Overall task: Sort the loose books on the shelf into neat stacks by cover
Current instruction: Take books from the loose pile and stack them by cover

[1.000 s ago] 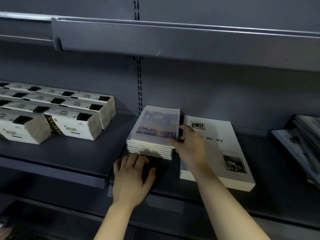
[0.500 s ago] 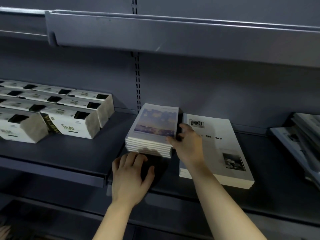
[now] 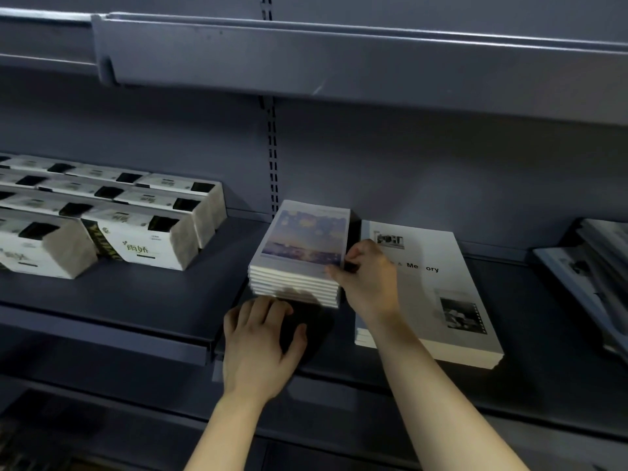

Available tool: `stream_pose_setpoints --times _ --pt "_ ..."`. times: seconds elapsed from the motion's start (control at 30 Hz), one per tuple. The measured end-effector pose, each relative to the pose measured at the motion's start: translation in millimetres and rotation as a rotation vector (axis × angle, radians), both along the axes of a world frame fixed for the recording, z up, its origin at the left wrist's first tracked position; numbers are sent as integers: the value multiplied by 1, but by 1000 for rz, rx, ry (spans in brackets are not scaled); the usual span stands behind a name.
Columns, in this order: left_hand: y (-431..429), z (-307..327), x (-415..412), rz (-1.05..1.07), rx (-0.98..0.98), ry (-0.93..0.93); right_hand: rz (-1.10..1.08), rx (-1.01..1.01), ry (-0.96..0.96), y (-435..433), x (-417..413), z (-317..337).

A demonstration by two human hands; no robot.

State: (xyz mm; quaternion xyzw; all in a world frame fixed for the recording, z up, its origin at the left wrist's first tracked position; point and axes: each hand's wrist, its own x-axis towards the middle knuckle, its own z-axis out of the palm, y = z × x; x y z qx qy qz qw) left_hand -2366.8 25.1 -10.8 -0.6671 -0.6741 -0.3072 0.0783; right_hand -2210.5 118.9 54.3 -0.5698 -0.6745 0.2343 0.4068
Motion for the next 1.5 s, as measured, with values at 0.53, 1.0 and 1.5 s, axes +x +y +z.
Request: stream_pose_setpoints --times 0.53,1.0,1.5 --pt "0 9 10 -53 12 -20 42 64 -162 -15 27 17" --pt "3 41 144 -221 43 28 -260 322 -247 -40 208 74" --pt "-4 31 316 -236 10 32 -469 93 -464 -47 426 82"
